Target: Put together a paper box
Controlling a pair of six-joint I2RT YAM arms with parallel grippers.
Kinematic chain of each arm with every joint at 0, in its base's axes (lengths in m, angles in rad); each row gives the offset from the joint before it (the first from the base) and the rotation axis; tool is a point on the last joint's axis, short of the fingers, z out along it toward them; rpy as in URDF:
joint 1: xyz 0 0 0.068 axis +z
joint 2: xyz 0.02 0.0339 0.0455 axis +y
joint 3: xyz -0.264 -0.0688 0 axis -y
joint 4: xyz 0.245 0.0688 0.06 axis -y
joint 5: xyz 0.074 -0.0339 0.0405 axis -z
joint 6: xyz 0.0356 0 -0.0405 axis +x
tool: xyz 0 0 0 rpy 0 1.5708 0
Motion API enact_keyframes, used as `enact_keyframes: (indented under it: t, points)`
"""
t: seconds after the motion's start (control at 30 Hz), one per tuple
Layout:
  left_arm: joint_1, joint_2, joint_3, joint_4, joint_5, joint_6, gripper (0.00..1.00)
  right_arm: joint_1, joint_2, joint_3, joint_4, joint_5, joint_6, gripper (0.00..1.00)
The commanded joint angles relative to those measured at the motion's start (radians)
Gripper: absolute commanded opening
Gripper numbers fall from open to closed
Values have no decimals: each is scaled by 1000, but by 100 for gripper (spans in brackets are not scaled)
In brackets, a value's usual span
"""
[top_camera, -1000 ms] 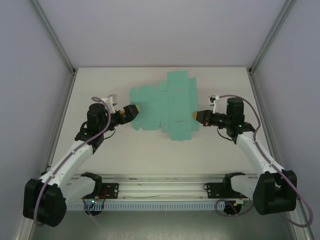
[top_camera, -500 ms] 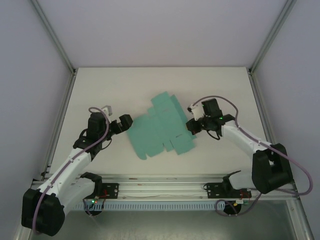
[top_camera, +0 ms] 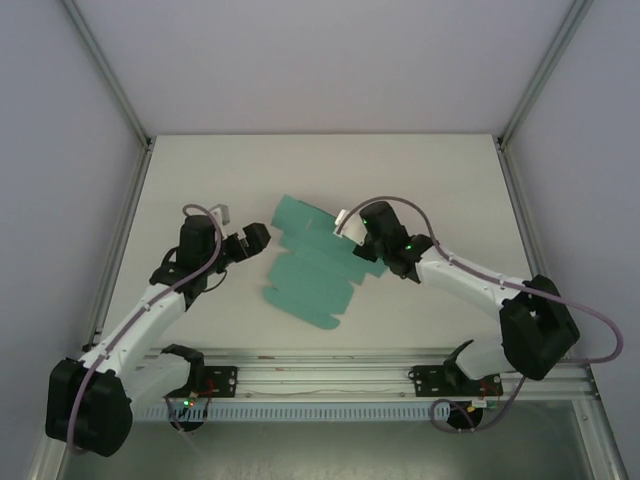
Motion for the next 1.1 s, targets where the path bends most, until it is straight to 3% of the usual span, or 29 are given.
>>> enact_keyframes:
  t: [0.0,0.33,0.53,0.67,0.77,0.93,1.07]
  points:
    - [0,36,47,47,68,-27,100,34,28,-22,165,152,-162,0]
    - [0,219,108,342,271,-141,100,49,-5,-45,183,22,-104,0]
    - [0,343,172,440,307,-169,100,48,-30,-55,160,-30,-107,0]
    - [0,416,215,420,312,-168,99,48,-49,-70,174,-55,-110,0]
    - [0,434,229,396,303,-164,91,48,-60,-75,169,-53,-120,0]
    - [-6,422,229,350,291,-125,67,49,-61,-74,171,-34,-120,0]
    - [-28,414,248,257,288,-48,55,50,-52,-66,166,-28,-115,0]
